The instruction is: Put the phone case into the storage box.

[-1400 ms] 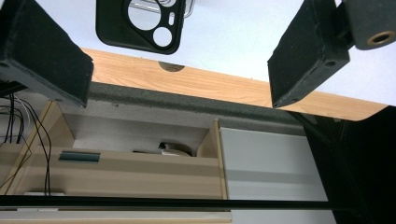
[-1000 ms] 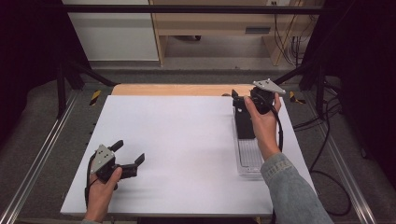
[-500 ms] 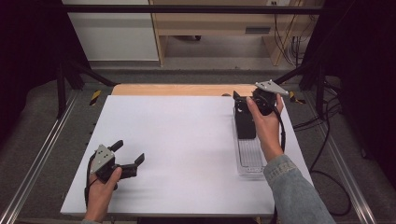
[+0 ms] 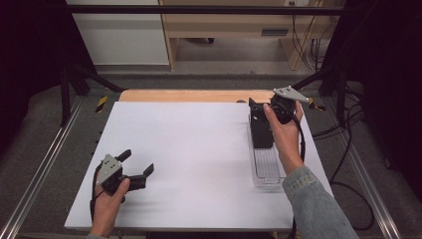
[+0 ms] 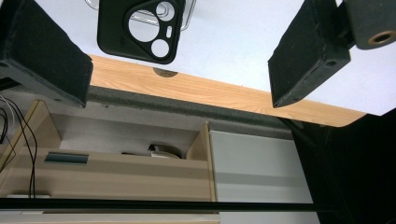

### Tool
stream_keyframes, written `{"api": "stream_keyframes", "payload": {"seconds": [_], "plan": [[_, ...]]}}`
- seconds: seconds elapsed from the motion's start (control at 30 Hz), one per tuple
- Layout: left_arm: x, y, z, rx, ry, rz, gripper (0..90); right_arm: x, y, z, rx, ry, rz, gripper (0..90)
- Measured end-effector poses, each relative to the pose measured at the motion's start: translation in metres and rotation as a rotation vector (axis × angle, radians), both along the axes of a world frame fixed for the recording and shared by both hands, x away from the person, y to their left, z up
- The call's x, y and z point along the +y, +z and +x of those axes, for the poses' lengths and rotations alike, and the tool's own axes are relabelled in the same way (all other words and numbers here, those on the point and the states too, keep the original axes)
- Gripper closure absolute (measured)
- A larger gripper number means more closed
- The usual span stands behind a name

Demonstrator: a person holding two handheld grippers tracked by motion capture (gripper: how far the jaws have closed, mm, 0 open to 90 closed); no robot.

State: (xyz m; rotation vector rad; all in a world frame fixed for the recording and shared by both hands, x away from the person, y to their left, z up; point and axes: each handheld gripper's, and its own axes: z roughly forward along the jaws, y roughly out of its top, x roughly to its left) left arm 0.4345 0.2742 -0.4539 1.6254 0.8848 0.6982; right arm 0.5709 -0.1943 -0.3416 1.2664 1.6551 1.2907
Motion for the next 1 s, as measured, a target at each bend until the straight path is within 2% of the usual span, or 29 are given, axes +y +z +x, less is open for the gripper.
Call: {"api": "stream_keyframes", "payload": {"seconds": [0.43, 1.0], "plan": [[0.000, 0.000, 0.000, -0.002, 0.002, -0.004, 1.6, -0.003, 0.004, -0.004, -0.005, 0.011, 0.001, 6.6], [0.011, 0.003, -0.003, -0.011, 0.018, -0.030, 1.6, -0.010, 0.011, -0.013, -0.026, 0.029, 0.016, 6.2]]}}
